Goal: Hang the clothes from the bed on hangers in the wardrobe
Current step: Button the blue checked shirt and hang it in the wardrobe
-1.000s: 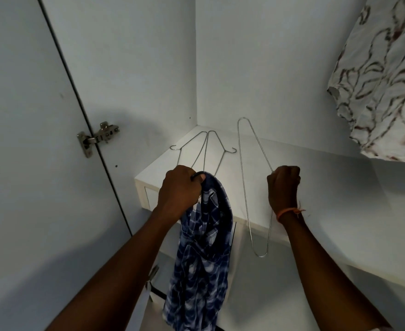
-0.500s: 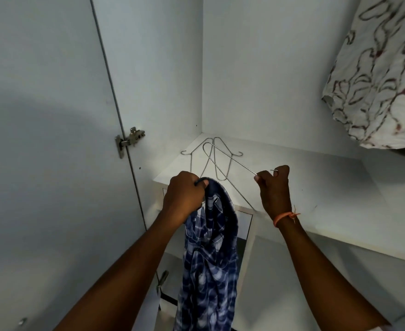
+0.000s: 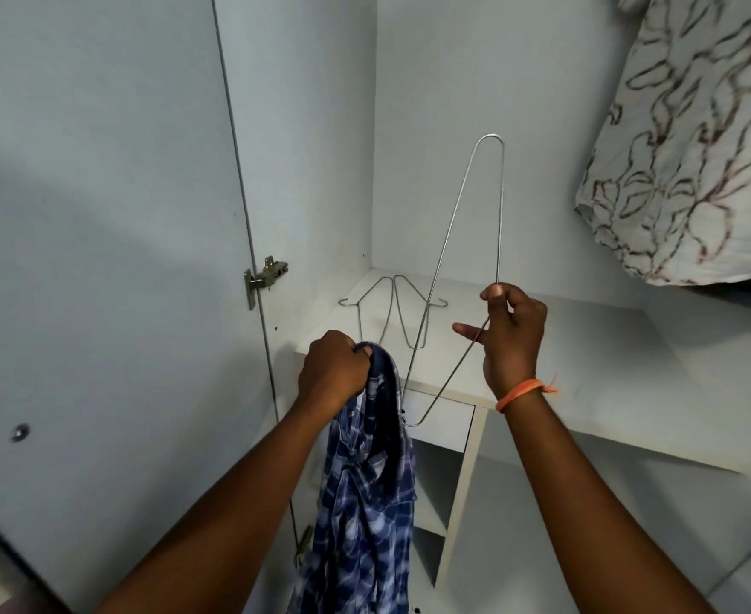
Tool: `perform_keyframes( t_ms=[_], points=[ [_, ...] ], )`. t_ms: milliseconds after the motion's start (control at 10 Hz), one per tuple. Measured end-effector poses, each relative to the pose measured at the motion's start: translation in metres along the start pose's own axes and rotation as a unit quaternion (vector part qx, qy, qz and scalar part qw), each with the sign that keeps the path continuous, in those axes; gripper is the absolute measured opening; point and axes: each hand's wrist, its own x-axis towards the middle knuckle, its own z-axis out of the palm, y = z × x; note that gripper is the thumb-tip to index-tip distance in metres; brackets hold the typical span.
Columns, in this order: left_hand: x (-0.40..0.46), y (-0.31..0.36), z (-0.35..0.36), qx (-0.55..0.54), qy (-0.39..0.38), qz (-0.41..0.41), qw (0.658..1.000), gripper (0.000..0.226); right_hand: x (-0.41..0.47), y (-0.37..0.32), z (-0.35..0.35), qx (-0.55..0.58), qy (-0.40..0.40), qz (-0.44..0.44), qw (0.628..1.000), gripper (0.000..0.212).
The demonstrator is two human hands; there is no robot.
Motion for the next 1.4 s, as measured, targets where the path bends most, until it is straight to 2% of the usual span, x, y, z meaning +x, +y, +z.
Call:
perform_keyframes(
  t_ms=[200, 400, 500, 600, 800, 900, 1000, 1100, 1200, 1400],
  points=[
    [0.003, 0.004, -0.008, 0.013, 0.007, -0.013, 1.0, 0.046, -0.004, -0.027, 0.016, 0.13, 0.041, 0.056, 0.989, 0.026],
    [0.006, 0.03, -0.022, -0.001, -0.068, -0.005, 0.998, 0.045, -0.017, -0.007, 0.039, 0.054, 0.058, 0.002, 0.997, 0.021],
    [0.006, 0.047, -0.038, -0.03, -0.073, -0.014, 0.997, 0.041, -0.03, 0.012, 0.037, 0.002, -0.002, -0.023, 1.0, 0.018],
    [0.008, 0.057, -0.058, -0.122, -0.067, -0.042, 0.989, 0.03, -0.043, 0.03, 0.028, -0.105, -0.092, -0.089, 0.986, 0.017],
    [0.027, 0.063, -0.08, -0.27, -0.049, -0.116, 0.955, 0.014, -0.046, 0.047, 0.0, -0.233, -0.183, -0.146, 0.944, 0.017],
    [0.037, 0.063, -0.076, -0.193, -0.006, -0.088, 0.977, 0.015, -0.046, 0.048, -0.006, -0.272, -0.179, -0.185, 0.927, 0.015],
    [0.047, 0.061, -0.081, -0.082, 0.007, -0.031, 0.996, 0.008, -0.047, 0.049, -0.02, -0.29, -0.195, -0.215, 0.912, 0.028],
    [0.055, 0.064, -0.088, 0.011, 0.005, 0.032, 0.999, 0.015, -0.047, 0.046, -0.031, -0.326, -0.269, -0.181, 0.888, 0.036],
    [0.056, 0.07, -0.088, 0.081, 0.014, 0.074, 0.994, 0.019, -0.045, 0.039, -0.038, -0.36, -0.284, -0.182, 0.87, 0.038],
    [0.055, 0.082, -0.091, 0.142, -0.031, 0.045, 0.988, 0.013, -0.045, 0.041, -0.05, -0.41, -0.296, -0.258, 0.823, 0.031]
  ],
)
